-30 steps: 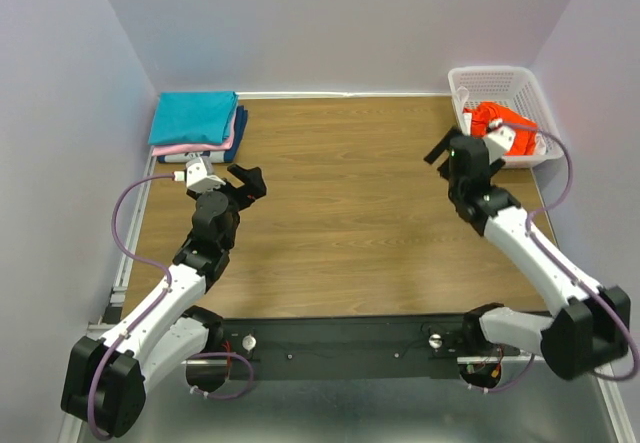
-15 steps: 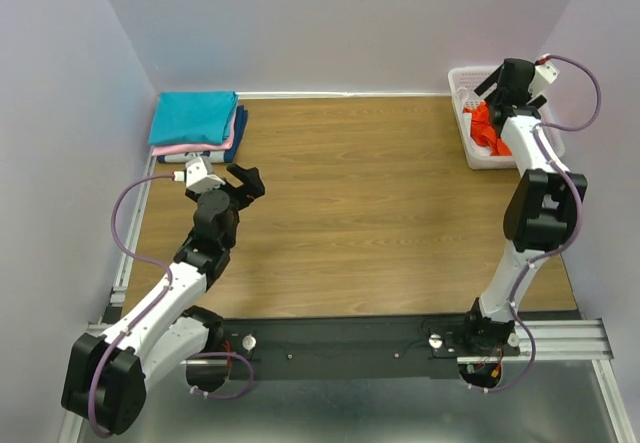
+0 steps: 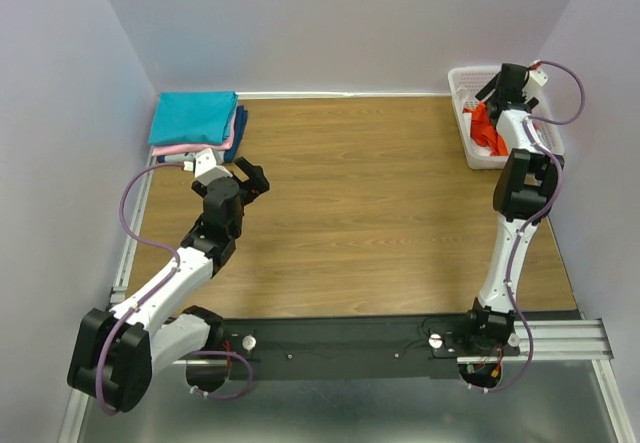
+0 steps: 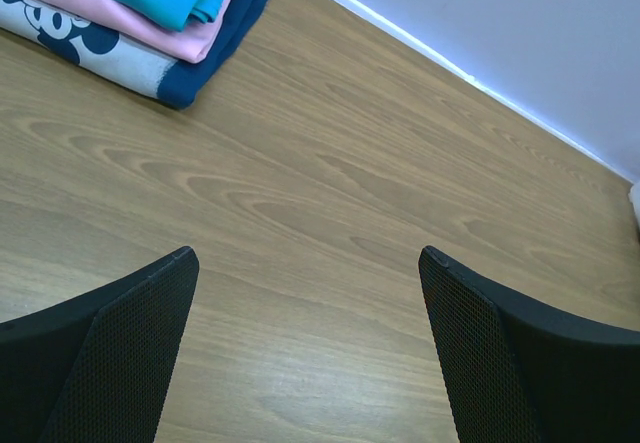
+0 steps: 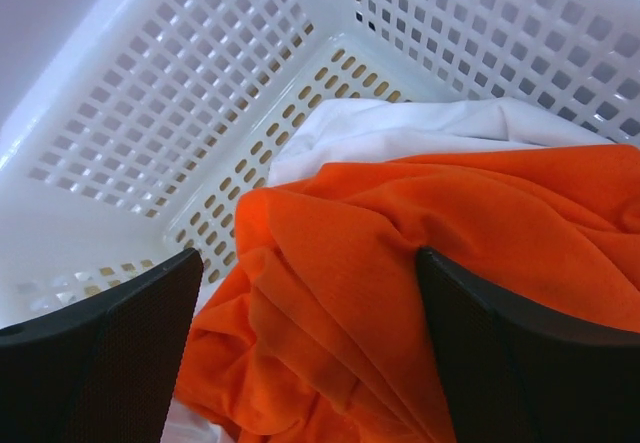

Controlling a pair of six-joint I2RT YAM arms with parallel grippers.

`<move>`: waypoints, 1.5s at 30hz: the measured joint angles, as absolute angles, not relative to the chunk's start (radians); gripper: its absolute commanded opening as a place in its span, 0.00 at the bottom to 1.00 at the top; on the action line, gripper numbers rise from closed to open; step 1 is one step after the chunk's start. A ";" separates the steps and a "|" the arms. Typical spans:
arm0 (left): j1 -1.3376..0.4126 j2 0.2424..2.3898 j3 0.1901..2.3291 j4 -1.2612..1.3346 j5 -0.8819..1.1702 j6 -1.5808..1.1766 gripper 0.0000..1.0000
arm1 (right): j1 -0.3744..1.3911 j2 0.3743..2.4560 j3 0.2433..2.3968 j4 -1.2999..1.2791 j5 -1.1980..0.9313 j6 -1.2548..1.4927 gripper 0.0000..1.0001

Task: Fold and stack the t-shirts
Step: Grab the tshirt from the pile, then move the tshirt to the center of the board

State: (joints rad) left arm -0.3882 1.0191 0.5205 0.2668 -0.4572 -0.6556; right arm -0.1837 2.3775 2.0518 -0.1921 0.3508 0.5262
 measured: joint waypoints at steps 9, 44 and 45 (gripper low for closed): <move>-0.388 1.026 0.529 0.240 -0.469 -0.655 0.98 | -0.187 2.395 2.046 -0.203 0.389 0.562 0.54; -0.388 0.909 0.532 0.185 -0.429 -0.661 0.98 | -0.118 1.667 1.936 -0.287 0.043 0.503 0.01; -0.388 0.899 0.533 0.182 -0.427 -0.662 0.98 | -0.089 1.650 1.936 -0.289 0.014 0.493 0.01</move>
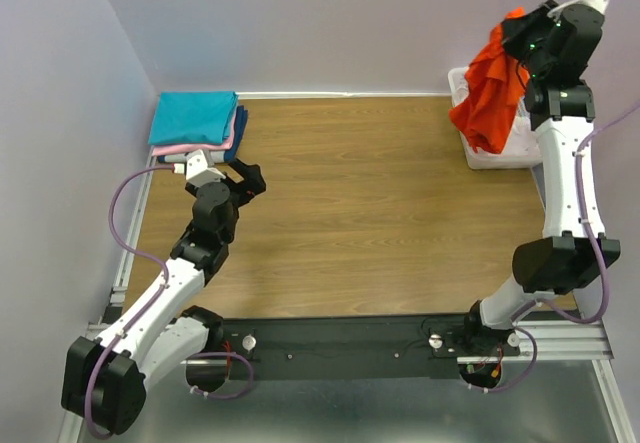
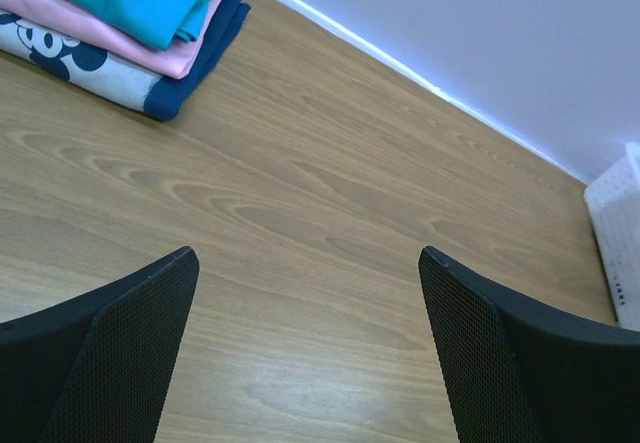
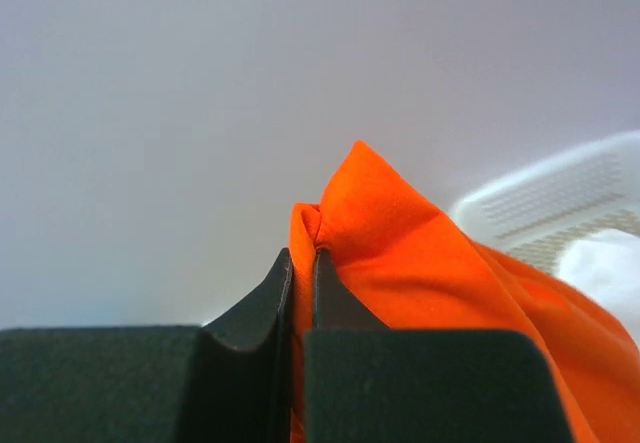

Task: Fold and stack the t-shirts
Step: Move the tshirt to the center of the board

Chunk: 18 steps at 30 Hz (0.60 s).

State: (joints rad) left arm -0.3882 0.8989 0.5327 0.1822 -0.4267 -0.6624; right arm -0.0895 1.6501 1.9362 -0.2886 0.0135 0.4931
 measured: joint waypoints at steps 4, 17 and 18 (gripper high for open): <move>-0.388 0.862 0.541 0.166 -0.424 -0.672 0.98 | 0.045 1.609 1.943 -0.292 -0.094 0.469 0.01; -0.388 0.833 0.598 0.055 -0.439 -0.746 0.98 | 0.337 1.603 1.956 -0.286 -0.369 0.438 0.05; -0.388 0.834 0.598 0.041 -0.439 -0.756 0.98 | 0.337 1.591 1.904 -0.274 -0.363 0.425 0.09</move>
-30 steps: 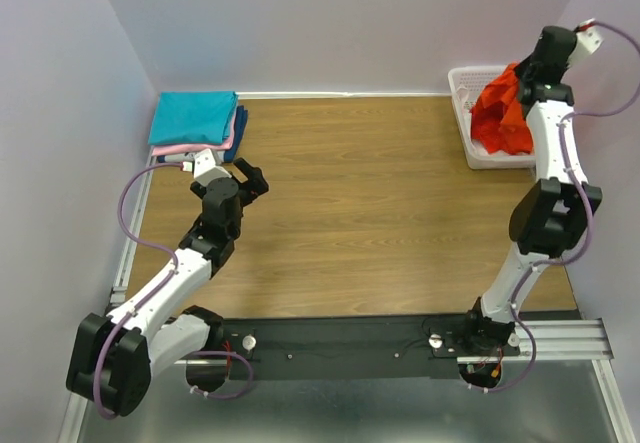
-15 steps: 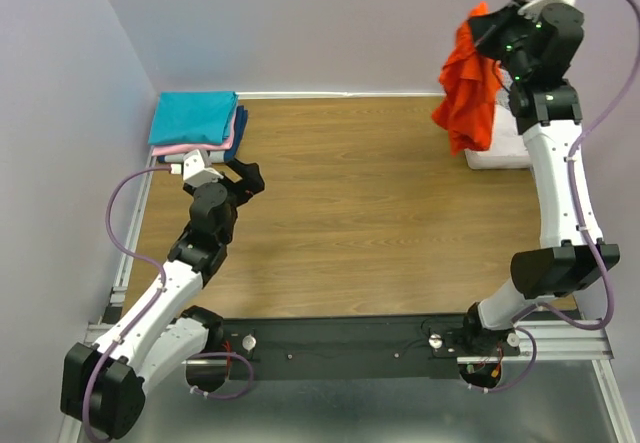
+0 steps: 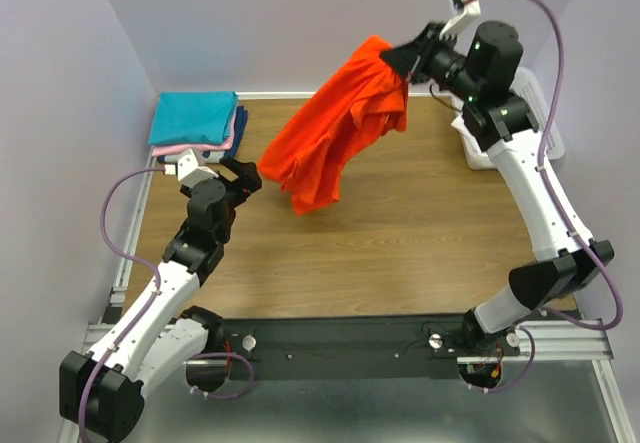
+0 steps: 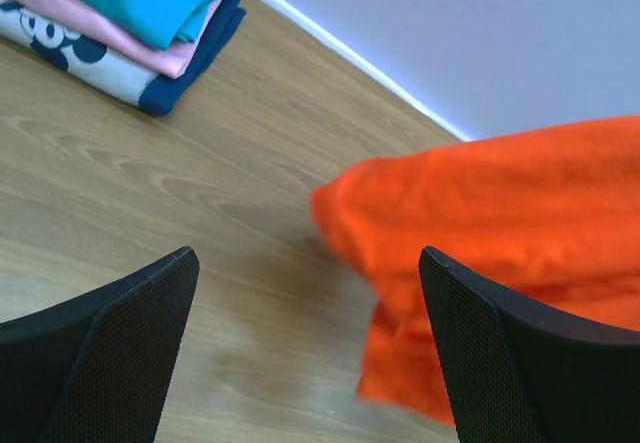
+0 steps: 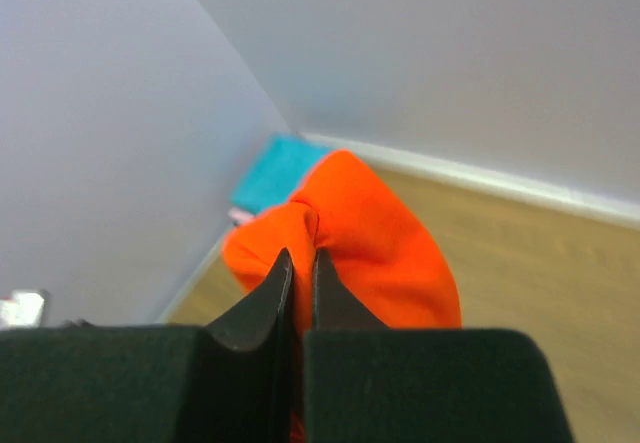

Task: Fold and stack the t-shirts
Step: Move the tshirt to the center of the board, then flatten the tshirt out

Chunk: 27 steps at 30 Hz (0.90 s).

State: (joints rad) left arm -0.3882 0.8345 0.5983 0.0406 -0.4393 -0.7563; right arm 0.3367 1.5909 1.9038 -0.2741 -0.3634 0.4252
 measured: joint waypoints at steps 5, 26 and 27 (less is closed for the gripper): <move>-0.388 0.857 0.598 -0.029 -0.445 -0.820 0.98 | 0.337 1.489 1.530 -0.274 -0.226 0.359 0.34; -0.582 0.846 0.367 -0.100 -0.113 -0.875 0.92 | 0.333 1.222 0.871 -0.294 0.408 0.608 1.00; -0.600 0.850 0.363 -0.088 -0.099 -0.880 0.88 | 0.333 1.219 0.859 -0.294 0.415 0.615 1.00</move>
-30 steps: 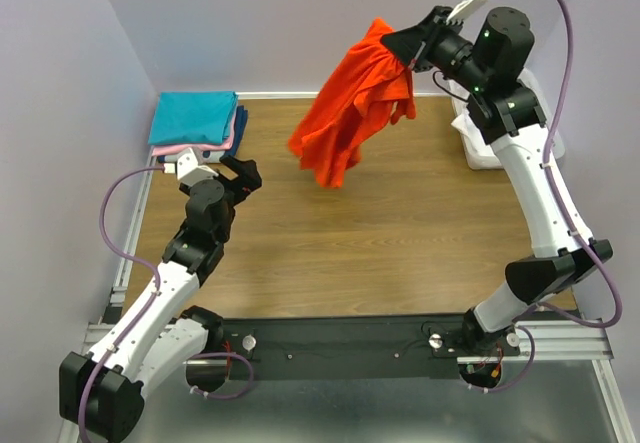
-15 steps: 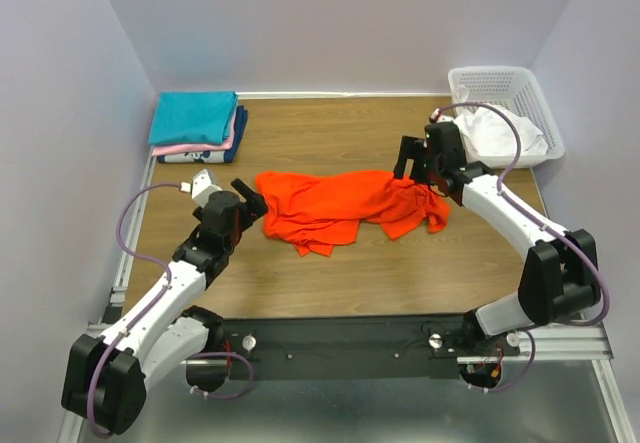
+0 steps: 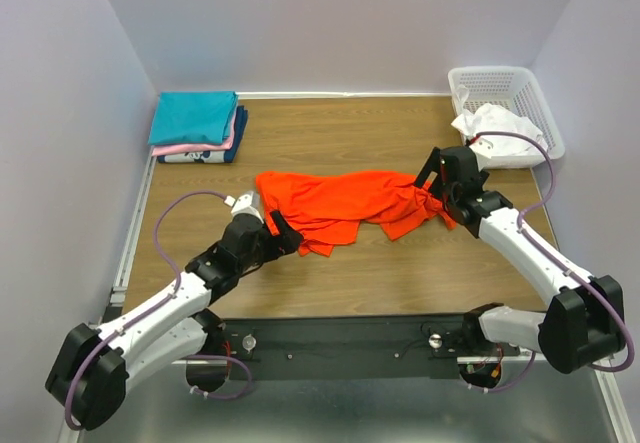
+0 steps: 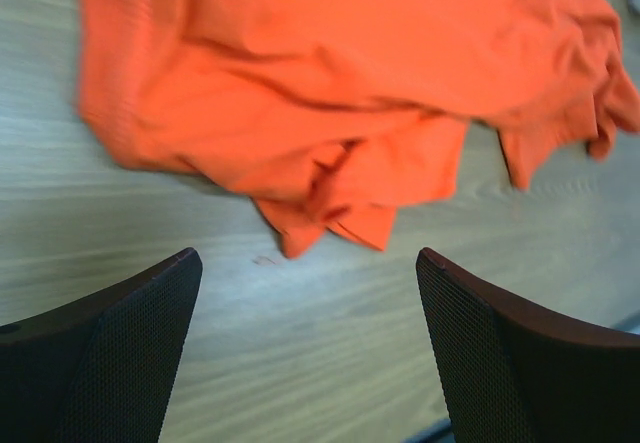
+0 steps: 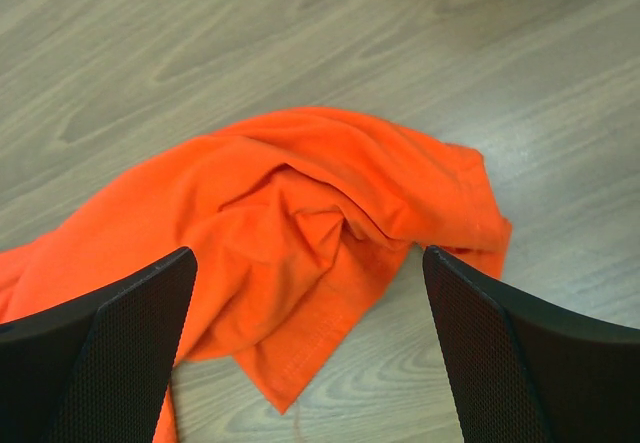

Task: Fold and stack the t-shirts
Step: Flatten the tshirt out

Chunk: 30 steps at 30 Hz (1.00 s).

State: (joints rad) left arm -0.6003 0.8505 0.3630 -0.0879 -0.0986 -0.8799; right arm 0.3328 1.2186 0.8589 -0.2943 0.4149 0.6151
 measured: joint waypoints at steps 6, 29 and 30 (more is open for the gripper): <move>-0.670 0.977 0.360 -0.004 -0.070 -0.911 0.73 | 0.333 1.201 0.797 -0.294 0.437 0.643 1.00; -0.711 1.240 0.465 0.081 -0.096 -0.926 0.45 | 0.333 1.200 0.763 -0.294 0.467 0.655 1.00; -0.711 1.248 0.467 0.080 -0.097 -0.924 0.45 | 0.333 1.200 0.762 -0.294 0.468 0.655 1.00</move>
